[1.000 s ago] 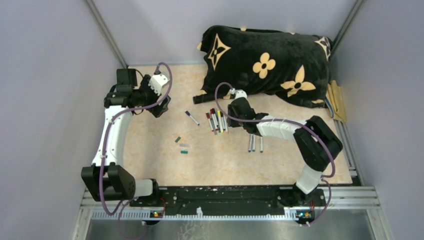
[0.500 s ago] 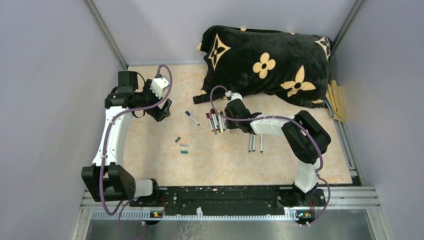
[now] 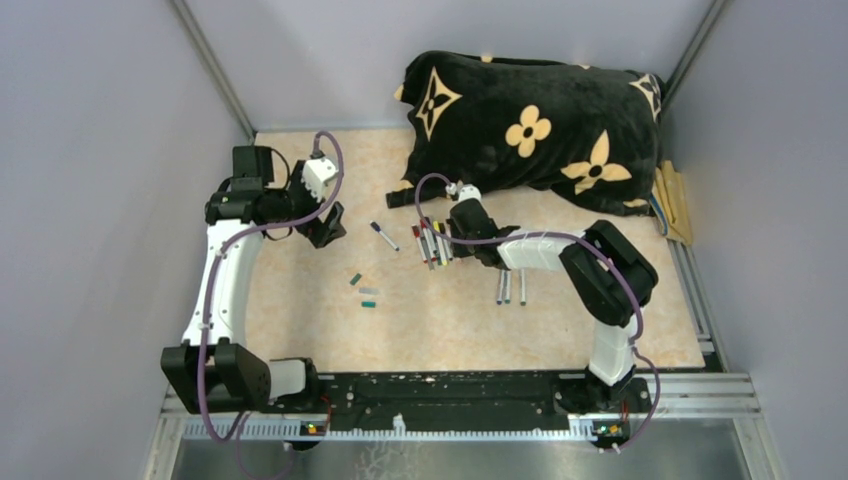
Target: Open the pen caps
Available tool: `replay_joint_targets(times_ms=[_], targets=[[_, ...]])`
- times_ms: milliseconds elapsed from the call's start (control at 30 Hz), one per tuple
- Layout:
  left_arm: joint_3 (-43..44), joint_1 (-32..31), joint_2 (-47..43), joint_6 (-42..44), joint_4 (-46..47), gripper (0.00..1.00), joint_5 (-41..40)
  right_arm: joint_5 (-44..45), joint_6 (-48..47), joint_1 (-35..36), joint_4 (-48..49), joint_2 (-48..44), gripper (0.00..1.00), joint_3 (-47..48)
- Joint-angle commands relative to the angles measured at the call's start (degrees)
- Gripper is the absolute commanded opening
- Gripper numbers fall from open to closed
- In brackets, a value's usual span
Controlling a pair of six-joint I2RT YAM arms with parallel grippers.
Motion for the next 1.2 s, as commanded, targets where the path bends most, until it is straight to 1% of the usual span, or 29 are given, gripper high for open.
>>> replay_joint_targets(times_ms=[0, 167, 233, 367, 567, 767, 833, 900, 1067, 1167], targets=[[-2.1, 0.3, 0.5, 1.5, -2.4, 0.99, 5.3, 0.5, -0.8, 0.3, -0.3, -3.8, 0.00, -1.4], [-3.9, 0.1, 1.8, 4.2, -2.9, 0.99, 7.1, -3.0, -1.4, -0.2, -1.0, -11.8, 0.00, -3.6], [-4.3, -0.1, 2.7, 8.1, -4.4, 0.99, 8.6, -5.4, -1.3, -0.2, -1.7, -14.7, 0.00, -4.1], [-5.0, -0.6, 3.1, 13.7, -5.8, 0.99, 8.7, -11.4, -0.9, -0.1, -3.3, -19.0, 0.00, -4.6], [-5.6, -2.0, 0.3, 22.4, -5.8, 0.99, 10.7, -24.1, 0.0, -0.1, -6.2, -22.4, 0.00, -4.5], [-8.8, -2.2, -4.0, 33.5, -7.7, 0.99, 16.4, -42.0, 1.3, -0.1, -7.2, -22.0, 0.00, -2.6], [-10.1, -3.9, -5.1, 36.5, -8.5, 0.99, 16.7, -46.9, 1.8, -0.1, -7.0, -21.3, 0.00, -1.7], [-11.0, -5.4, -6.1, 37.4, -8.2, 0.99, 15.6, -51.9, 2.3, -0.1, -6.4, -20.5, 0.00, -1.2], [-11.4, -10.5, -7.7, 38.2, -9.3, 0.99, 14.0, -57.0, 3.0, 1.3, -6.3, -16.8, 0.00, 1.9], [-12.8, -15.3, -8.6, 38.0, -8.8, 0.99, 10.5, -58.6, 3.4, 2.9, -6.2, -14.5, 0.00, 4.8]])
